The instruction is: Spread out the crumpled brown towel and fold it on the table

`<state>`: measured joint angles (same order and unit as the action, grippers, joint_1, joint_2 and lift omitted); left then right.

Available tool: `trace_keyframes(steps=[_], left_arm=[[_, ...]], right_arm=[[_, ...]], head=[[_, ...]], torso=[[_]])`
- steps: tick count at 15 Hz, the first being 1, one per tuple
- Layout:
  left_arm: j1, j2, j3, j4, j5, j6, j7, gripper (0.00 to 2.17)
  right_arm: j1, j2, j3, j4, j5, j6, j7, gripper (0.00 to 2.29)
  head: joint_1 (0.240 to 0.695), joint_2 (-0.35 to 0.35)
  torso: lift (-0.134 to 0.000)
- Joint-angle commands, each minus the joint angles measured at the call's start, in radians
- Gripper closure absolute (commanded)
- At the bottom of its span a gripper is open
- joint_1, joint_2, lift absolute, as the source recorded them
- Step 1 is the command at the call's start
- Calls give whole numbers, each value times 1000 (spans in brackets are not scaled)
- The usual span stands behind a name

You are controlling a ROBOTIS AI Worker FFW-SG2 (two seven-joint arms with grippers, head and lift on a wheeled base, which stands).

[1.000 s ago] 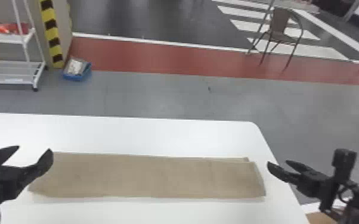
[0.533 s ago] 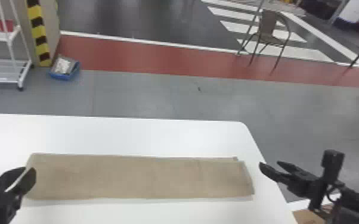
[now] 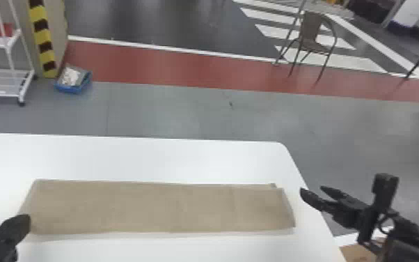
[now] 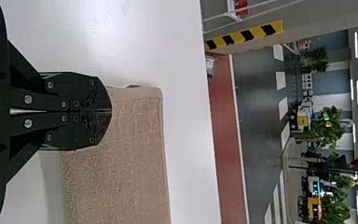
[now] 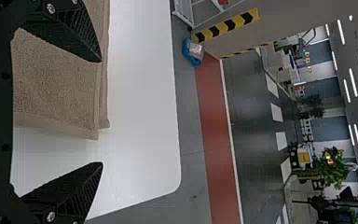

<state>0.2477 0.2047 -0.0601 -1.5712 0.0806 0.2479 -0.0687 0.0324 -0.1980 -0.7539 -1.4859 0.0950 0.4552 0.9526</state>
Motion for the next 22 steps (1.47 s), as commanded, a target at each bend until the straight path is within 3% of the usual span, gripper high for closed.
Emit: trace_keyframes(steps=[1, 10, 19, 22], left_arm=[[4, -1, -13, 7, -13, 0, 4, 1825], [-5, -1, -81, 51, -88, 6, 83, 1825], [68, 13, -56, -44, -90, 61, 89, 1825], [88, 13, -55, -101, -74, 6, 104, 1825]], right_arm=[[-3, 0, -1, 4, 0, -5, 2, 100], [-16, -12, -4, 55, -9, -66, 2, 100], [-12, -14, -18, 59, -15, -79, 5, 100], [-9, -15, -21, 61, -15, -79, 5, 100]], head=[[695, -316], [695, -333], [695, -350], [695, -347]], torso=[[0], [0], [0], [0]])
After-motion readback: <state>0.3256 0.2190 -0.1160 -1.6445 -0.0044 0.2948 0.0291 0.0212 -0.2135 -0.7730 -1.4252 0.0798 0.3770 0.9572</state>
